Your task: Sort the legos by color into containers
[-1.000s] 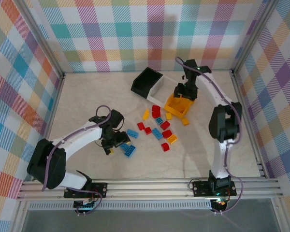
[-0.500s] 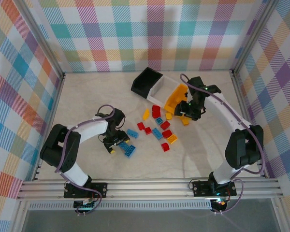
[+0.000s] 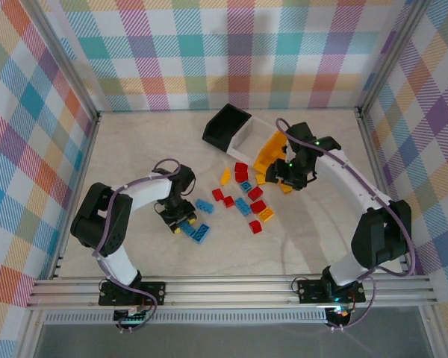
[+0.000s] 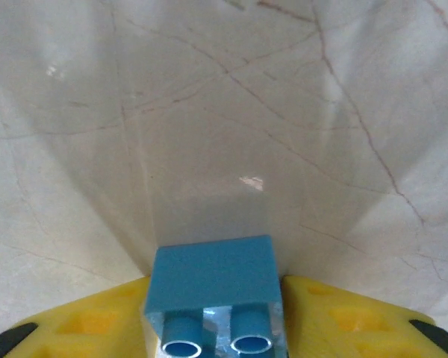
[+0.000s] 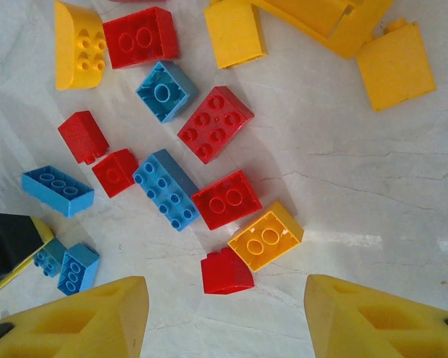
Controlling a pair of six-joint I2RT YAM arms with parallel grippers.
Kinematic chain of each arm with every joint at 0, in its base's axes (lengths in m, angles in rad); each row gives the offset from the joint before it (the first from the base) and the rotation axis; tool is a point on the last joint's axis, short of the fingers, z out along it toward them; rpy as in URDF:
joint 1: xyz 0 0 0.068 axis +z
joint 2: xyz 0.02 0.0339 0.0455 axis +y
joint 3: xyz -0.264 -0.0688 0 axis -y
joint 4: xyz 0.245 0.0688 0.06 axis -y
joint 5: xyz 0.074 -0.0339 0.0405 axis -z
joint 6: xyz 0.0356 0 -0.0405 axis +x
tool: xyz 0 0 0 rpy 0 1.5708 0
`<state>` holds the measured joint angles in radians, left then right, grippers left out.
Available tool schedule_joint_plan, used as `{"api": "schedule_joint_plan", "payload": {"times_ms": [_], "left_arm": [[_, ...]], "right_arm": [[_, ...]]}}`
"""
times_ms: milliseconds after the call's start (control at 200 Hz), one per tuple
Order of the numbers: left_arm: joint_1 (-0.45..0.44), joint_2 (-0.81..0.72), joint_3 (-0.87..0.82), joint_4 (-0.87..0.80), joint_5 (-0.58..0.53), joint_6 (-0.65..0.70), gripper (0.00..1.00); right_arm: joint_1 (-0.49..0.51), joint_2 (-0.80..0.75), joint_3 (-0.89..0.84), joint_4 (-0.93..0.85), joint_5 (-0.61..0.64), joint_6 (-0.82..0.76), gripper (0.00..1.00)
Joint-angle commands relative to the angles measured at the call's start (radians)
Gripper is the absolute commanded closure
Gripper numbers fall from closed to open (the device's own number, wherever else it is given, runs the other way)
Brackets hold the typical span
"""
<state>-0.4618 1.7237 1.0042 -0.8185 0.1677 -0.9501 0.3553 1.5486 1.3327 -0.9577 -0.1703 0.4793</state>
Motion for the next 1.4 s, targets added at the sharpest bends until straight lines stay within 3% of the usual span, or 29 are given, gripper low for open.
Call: {"api": "schedule_joint_plan", "payload": {"times_ms": [0,390,705,980,1050,1170,1395], "left_arm": [[0.002,0.030,0.055,0.146,0.034,0.019,0.59],[0.006,0.051,0.366,0.176,0.063,0.088,0.61],[-0.010,0.403,0.913,0.187,0.152,0.092,0.63],[-0.050,0.718,1.390,0.139,0.127,0.086,0.61],[-0.058,0.783,1.459,0.149,0.127,0.072,0.57],[-0.070,0.876,1.556,0.167,0.149,0.024,0.39],[-0.083,0.879,1.597,0.136,0.189,0.035,0.28]], "right_arm": [[0.008,-0.038,-0.019,0.008,-0.023,0.014,0.42],[0.007,-0.092,-0.070,0.025,-0.066,0.059,0.42],[-0.035,-0.085,-0.081,0.047,-0.073,0.097,0.41],[-0.078,-0.032,-0.040,0.057,-0.119,0.095,0.42],[-0.081,-0.033,-0.035,0.048,-0.121,0.086,0.42],[-0.099,-0.032,-0.034,0.037,-0.115,0.076,0.41],[-0.174,0.039,0.018,0.002,-0.023,0.116,0.33]]}}
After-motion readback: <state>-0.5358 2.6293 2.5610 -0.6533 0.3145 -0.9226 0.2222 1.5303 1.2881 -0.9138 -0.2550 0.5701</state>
